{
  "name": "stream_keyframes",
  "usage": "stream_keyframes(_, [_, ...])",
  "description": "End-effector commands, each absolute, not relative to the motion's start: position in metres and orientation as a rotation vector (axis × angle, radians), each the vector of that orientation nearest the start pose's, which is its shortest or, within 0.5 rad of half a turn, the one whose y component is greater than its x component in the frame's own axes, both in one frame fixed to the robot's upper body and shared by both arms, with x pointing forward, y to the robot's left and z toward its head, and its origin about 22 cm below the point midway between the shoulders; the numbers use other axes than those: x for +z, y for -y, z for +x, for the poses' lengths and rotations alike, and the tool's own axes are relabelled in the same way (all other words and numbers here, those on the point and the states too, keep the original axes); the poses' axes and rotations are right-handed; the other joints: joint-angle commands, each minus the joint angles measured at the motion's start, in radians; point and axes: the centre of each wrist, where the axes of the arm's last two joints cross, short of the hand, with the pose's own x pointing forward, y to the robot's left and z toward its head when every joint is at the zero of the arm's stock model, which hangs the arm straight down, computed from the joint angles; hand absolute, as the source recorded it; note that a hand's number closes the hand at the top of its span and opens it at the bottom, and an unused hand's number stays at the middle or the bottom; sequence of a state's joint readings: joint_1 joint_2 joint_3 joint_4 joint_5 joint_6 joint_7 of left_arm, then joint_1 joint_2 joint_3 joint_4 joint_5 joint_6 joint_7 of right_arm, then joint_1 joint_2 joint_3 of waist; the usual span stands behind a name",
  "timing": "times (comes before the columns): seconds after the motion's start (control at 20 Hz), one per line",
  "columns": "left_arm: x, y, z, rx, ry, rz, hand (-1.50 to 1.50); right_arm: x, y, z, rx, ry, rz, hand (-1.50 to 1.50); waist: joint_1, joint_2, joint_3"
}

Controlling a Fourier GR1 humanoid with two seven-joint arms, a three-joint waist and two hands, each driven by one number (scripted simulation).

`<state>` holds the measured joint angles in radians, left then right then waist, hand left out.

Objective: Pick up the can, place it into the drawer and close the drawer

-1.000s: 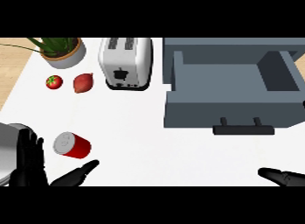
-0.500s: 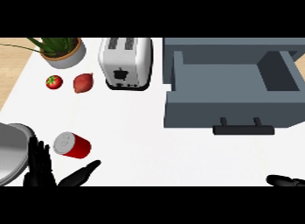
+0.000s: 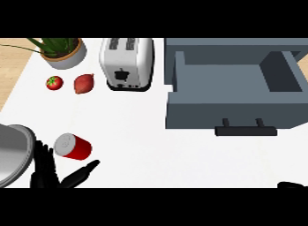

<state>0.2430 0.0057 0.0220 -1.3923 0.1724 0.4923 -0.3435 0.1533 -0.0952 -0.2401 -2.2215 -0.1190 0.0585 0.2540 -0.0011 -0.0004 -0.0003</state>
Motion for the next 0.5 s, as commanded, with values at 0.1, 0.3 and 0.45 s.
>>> stream_keyframes(0.1, [-0.112,-0.26,0.186,0.518,1.388,0.519,-1.5,0.131,0.296,0.181,-0.064,1.849,-0.215,-1.5,0.0,0.001,0.0])
stream_keyframes(0.3, [-0.124,-0.255,0.182,0.521,1.379,0.529,-1.5,0.131,0.295,0.172,-0.059,1.82,-0.197,-1.5,0.0,0.0,0.0])
stream_keyframes(0.45, [-0.131,-0.278,0.181,0.514,1.381,0.505,-1.5,0.126,0.306,0.157,-0.077,1.847,-0.209,-1.5,-0.003,0.0,0.0])
